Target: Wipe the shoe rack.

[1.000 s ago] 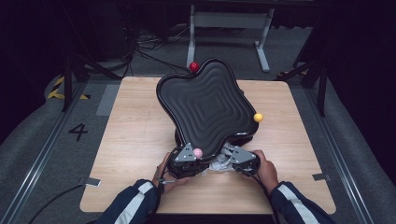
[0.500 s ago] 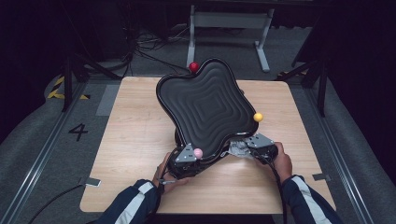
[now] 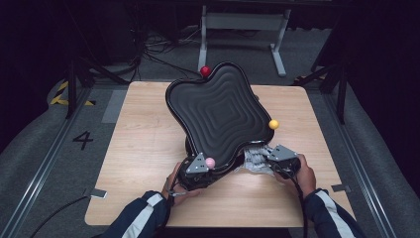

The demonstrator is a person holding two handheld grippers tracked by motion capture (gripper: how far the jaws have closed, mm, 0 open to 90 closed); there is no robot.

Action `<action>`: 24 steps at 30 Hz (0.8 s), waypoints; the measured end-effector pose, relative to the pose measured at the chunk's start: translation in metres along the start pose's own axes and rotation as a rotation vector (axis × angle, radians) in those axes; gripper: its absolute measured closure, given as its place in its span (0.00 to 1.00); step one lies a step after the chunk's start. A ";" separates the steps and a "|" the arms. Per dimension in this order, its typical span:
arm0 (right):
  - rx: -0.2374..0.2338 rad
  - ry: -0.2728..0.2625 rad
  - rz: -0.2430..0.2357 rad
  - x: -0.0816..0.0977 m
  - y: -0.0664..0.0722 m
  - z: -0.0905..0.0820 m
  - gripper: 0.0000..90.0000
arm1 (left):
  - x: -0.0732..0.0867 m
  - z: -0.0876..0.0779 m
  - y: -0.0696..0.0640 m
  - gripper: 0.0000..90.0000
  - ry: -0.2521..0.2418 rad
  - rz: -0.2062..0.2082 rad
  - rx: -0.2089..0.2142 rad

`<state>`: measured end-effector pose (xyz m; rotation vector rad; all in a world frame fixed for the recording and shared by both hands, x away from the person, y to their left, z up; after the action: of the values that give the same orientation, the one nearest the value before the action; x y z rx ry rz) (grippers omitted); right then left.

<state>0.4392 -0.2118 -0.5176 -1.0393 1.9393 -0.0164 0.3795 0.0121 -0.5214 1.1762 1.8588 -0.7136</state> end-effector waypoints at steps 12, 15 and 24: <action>0.026 -0.069 0.059 0.001 -0.015 -0.031 0.87 | 0.001 -0.001 0.000 0.81 0.008 0.004 0.000; 0.023 -0.089 0.074 -0.001 -0.014 -0.042 0.87 | 0.003 -0.002 0.001 0.78 0.022 0.006 -0.008; 0.009 -0.133 0.099 0.002 -0.012 -0.066 0.88 | 0.003 -0.010 0.004 0.68 0.024 0.006 -0.055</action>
<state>0.3992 -0.2460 -0.4754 -0.9144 1.8655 0.0971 0.3793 0.0226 -0.5188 1.1592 1.8826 -0.6431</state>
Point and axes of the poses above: each handheld gripper's, and its own axes: z roughly forward along the jaws, x roughly out of its underside, y roughly to its left, the point moved 9 cm from there along z, roughly forward along the jaws, and after that the axes turned 4 degrees about -y, right-handed, at the moved point
